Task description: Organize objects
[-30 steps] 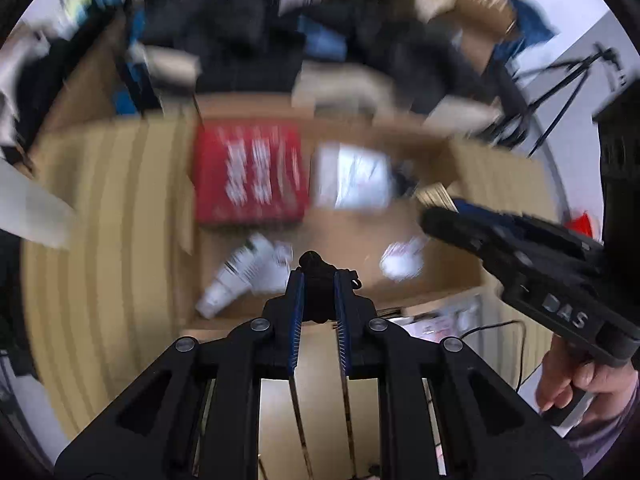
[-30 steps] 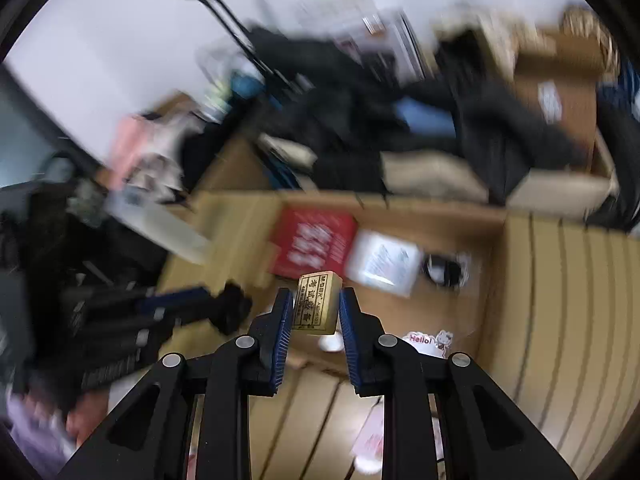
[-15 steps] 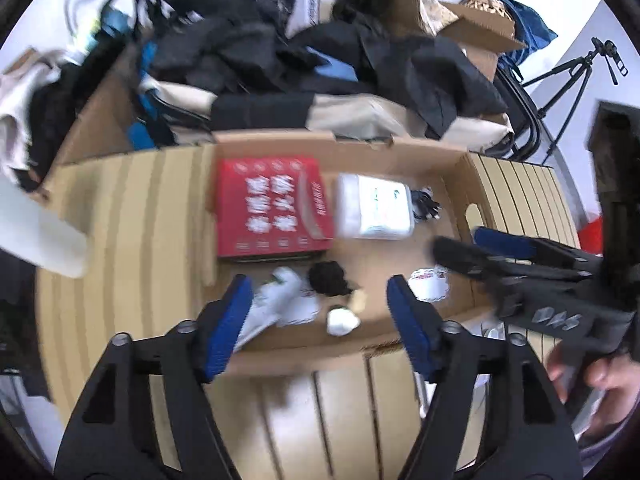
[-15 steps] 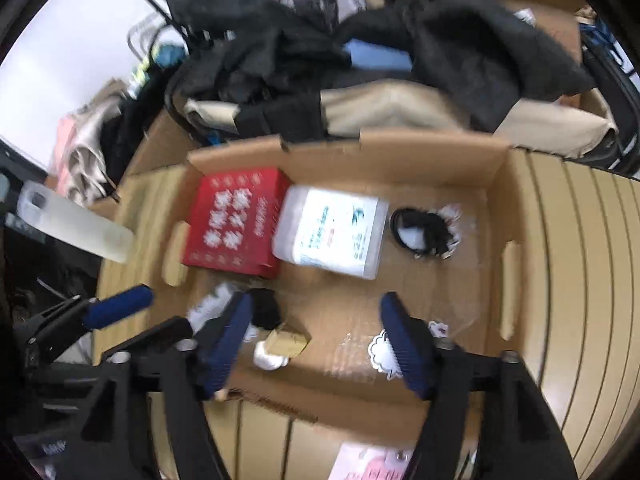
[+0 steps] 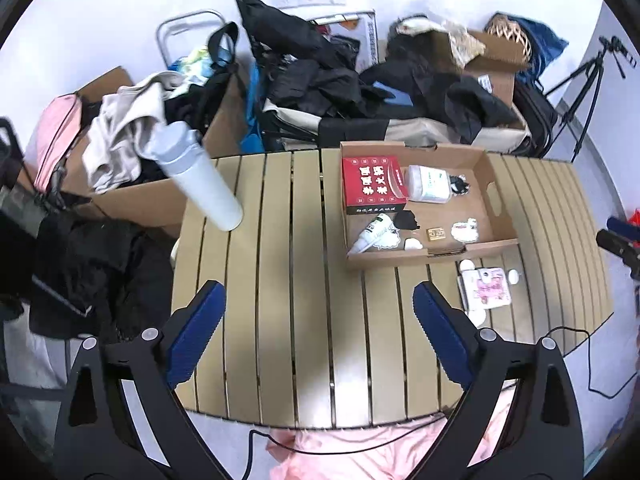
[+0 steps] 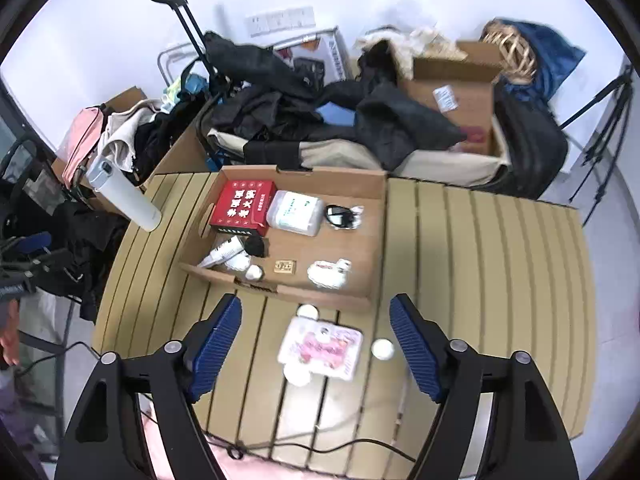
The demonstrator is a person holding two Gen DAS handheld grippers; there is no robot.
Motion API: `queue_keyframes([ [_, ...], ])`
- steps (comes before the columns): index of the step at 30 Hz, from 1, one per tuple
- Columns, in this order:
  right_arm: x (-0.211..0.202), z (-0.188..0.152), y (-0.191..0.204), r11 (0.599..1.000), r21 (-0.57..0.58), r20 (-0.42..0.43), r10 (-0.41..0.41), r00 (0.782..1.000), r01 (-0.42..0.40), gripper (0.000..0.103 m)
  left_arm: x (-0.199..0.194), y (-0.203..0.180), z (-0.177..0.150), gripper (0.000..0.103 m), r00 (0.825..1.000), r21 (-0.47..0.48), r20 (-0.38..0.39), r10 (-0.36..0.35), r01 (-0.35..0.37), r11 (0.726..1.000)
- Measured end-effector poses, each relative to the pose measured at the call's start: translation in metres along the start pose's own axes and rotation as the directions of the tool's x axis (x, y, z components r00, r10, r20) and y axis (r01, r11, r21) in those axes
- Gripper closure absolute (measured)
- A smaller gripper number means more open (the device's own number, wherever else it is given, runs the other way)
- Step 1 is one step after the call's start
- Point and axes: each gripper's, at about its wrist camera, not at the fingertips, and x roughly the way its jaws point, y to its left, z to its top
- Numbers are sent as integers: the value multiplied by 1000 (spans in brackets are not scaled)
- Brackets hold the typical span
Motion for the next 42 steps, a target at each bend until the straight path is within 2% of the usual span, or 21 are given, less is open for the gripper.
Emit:
queue_keyframes([
  [6,-44,-27,7,999,1,63,38,997,-38,23,-47,-21,-28,9,999,43,47,-1,-1,999],
  [9,-65,-48,15,998,-34,110,53,993,-49,23,-74,-34,-57,7,994,59,111,-18,12,998],
  [10,-72,-57,16,997,-47,130,63,990,-57,23,-84,-37,-73,3,988,53,150,-27,20,998],
  [12,-84,-87,20,993,-94,177,83,981,-67,23,-98,-45,-109,0,974,71,221,-54,39,997],
  [15,-89,-147,28,985,-160,220,101,970,-67,23,-102,-51,-161,0,962,82,267,-60,39,996],
  [19,-90,-230,33,987,-157,281,90,955,-47,23,-95,-55,-241,0,938,57,314,-147,136,989],
  [20,-88,-249,36,988,-146,295,92,951,-50,23,-91,-58,-254,0,936,37,326,-131,126,991],
  [21,-84,-269,35,990,-123,303,100,948,-65,23,-81,-63,-266,0,941,-11,330,-79,87,996],
  [23,-72,-292,32,994,-54,285,104,953,-92,23,-62,-71,-274,0,960,-56,274,-60,79,995],
  [25,-53,-302,25,994,-13,210,107,972,-107,23,-48,-77,-274,0,972,-47,207,-116,128,991],
  [26,-46,-303,22,996,-19,174,87,981,-85,23,-45,-81,-272,0,975,-34,183,-126,135,990],
  [28,-48,-305,16,1000,-18,156,9,988,-6,23,-46,-86,-268,0,975,-11,180,-129,133,991],
  [31,-75,-309,3,1000,-28,173,5,985,0,23,-61,-83,-262,0,969,-2,199,-147,151,989],
  [33,-104,-307,-8,997,-53,190,-44,981,55,23,-81,-75,-254,0,961,16,214,-175,175,984],
  [34,-118,-305,-12,993,-68,202,-81,976,97,23,-91,-72,-251,0,957,27,226,-181,180,983],
  [36,-154,-299,-21,978,-90,244,-164,956,191,23,-118,-62,-240,0,949,58,275,-155,144,988],
  [38,-187,-288,-28,960,-106,289,-219,932,259,23,-152,-50,-223,0,924,80,366,-106,82,993],
  [39,-205,-281,-31,945,-118,317,-256,913,306,23,-169,-45,-215,0,912,89,400,-90,59,994],
  [42,-256,-263,-38,915,-131,389,-306,869,381,23,-217,-35,-194,0,880,136,470,-73,10,991],
])
